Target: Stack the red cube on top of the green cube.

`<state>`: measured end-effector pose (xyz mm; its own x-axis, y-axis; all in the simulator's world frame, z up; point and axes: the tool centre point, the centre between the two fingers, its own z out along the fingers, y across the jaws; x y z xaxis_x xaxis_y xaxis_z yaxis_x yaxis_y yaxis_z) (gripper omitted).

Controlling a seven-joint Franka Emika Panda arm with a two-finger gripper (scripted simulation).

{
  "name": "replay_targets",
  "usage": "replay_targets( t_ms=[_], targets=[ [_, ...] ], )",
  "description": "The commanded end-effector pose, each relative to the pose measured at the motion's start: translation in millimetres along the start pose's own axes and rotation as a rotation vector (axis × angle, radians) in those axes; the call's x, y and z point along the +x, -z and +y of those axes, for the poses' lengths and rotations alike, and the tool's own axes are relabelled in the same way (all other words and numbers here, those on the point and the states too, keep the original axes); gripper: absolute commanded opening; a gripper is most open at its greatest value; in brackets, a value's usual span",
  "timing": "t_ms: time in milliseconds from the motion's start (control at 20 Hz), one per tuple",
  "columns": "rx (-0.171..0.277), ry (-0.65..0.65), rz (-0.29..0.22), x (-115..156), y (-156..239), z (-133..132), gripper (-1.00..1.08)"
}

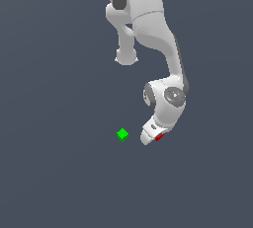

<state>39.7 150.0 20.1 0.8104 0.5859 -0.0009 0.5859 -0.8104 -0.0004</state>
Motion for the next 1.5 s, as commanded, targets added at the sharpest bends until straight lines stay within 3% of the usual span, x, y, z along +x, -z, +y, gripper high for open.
replay_targets(
  t_ms=[0, 850, 1450],
  targets=[
    [0.000, 0.000, 0.001, 0, 3, 0, -1.00],
    [-0.001, 0.000, 0.000, -1, 92, 0, -1.00],
    [-0.001, 0.000, 0.002, -10, 93, 14, -1.00]
  ],
)
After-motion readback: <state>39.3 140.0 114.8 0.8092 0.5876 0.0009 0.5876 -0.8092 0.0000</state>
